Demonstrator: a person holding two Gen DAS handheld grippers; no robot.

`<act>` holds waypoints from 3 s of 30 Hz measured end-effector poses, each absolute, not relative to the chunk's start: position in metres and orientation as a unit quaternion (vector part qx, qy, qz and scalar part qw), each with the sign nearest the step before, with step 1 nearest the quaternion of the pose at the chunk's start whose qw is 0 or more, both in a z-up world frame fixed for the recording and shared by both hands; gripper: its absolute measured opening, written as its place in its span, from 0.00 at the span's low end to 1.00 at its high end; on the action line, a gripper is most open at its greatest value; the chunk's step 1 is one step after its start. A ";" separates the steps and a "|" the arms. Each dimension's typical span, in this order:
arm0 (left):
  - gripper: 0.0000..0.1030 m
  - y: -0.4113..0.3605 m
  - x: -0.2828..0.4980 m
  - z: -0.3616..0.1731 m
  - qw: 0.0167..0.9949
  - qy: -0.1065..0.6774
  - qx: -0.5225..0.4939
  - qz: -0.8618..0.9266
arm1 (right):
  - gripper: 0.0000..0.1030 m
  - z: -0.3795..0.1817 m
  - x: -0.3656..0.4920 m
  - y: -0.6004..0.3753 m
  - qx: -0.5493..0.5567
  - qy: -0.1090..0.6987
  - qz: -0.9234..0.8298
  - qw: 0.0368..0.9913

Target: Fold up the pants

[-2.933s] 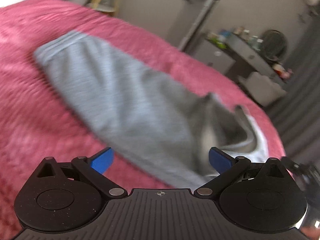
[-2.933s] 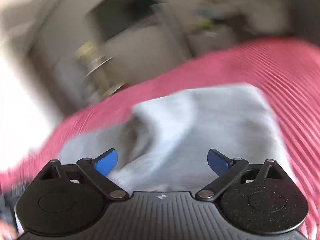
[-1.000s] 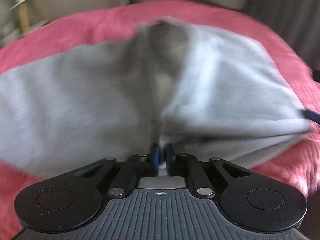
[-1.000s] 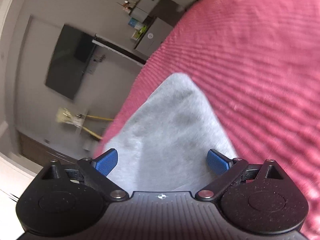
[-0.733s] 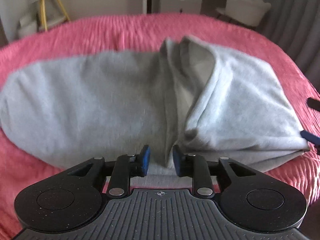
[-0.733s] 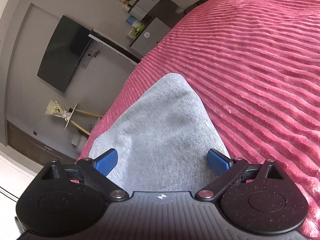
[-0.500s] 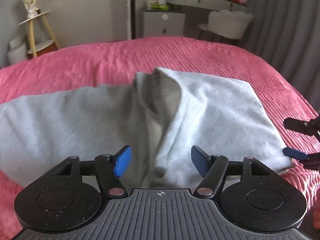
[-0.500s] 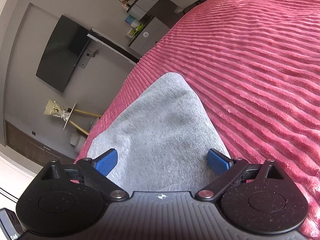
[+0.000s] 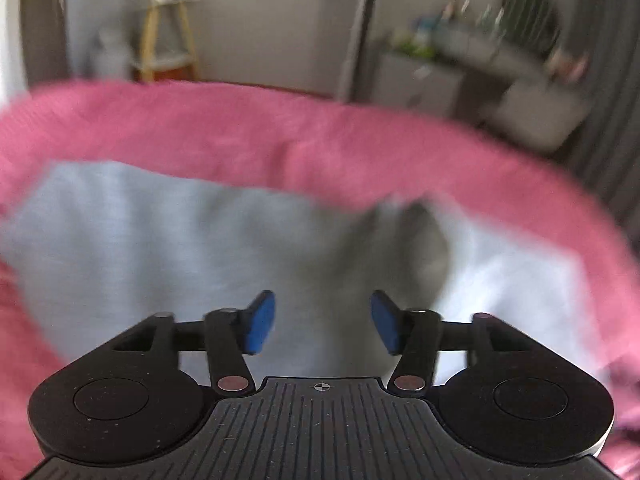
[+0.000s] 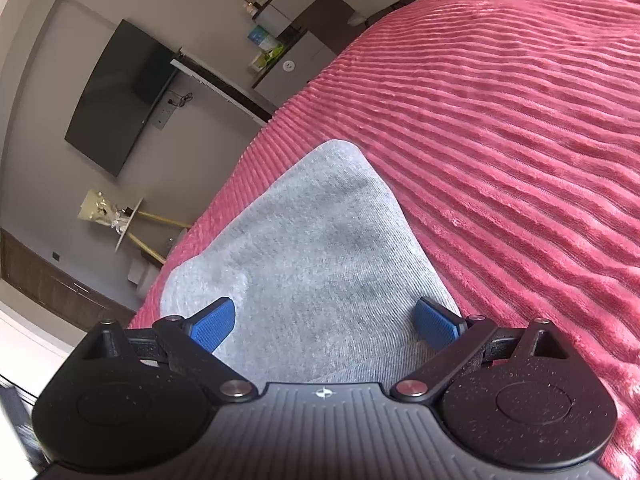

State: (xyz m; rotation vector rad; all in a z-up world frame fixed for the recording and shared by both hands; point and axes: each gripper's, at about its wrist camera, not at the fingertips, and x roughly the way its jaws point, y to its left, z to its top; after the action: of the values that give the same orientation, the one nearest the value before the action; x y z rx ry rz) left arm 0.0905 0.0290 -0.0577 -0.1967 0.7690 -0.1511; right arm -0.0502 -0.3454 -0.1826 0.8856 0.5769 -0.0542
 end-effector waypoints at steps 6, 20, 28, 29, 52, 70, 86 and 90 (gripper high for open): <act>0.55 -0.032 0.126 -0.074 0.912 0.376 -0.087 -0.140 | 0.94 -0.184 -0.041 -0.338 0.382 0.285 -0.030 0.878; 0.48 0.033 0.100 -0.107 0.898 0.416 -0.133 -0.054 | 0.94 -0.191 -0.039 -0.343 0.399 0.274 -0.030 0.875; 0.45 -0.007 0.087 -0.116 0.871 0.454 -0.094 -0.165 | 0.94 -0.191 -0.044 -0.348 0.425 0.265 -0.026 0.865; 0.39 -0.008 0.085 -0.120 0.868 0.463 -0.086 -0.159 | 0.94 -0.192 -0.044 -0.348 0.428 0.264 -0.026 0.864; 0.28 0.028 0.042 -0.102 0.869 0.422 0.068 -0.249 | 0.94 -0.181 -0.056 -0.345 0.425 0.268 -0.037 0.864; 0.05 0.029 0.053 -0.119 0.854 0.457 0.073 -0.236 | 0.94 -0.178 -0.054 -0.338 0.403 0.275 -0.048 0.871; 0.63 -0.025 0.018 -0.055 0.923 0.347 0.090 -0.139 | 0.94 -0.174 -0.052 -0.329 0.370 0.286 -0.054 0.882; 0.59 -0.056 0.040 -0.076 0.924 0.337 0.044 -0.177 | 0.94 -0.175 -0.053 -0.330 0.371 0.284 -0.055 0.882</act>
State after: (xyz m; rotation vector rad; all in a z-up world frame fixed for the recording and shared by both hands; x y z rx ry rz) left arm 0.0397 -0.0556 -0.0755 0.0900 0.6917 -0.3631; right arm -0.0526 -0.3297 -0.1749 0.7735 0.5908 -0.1136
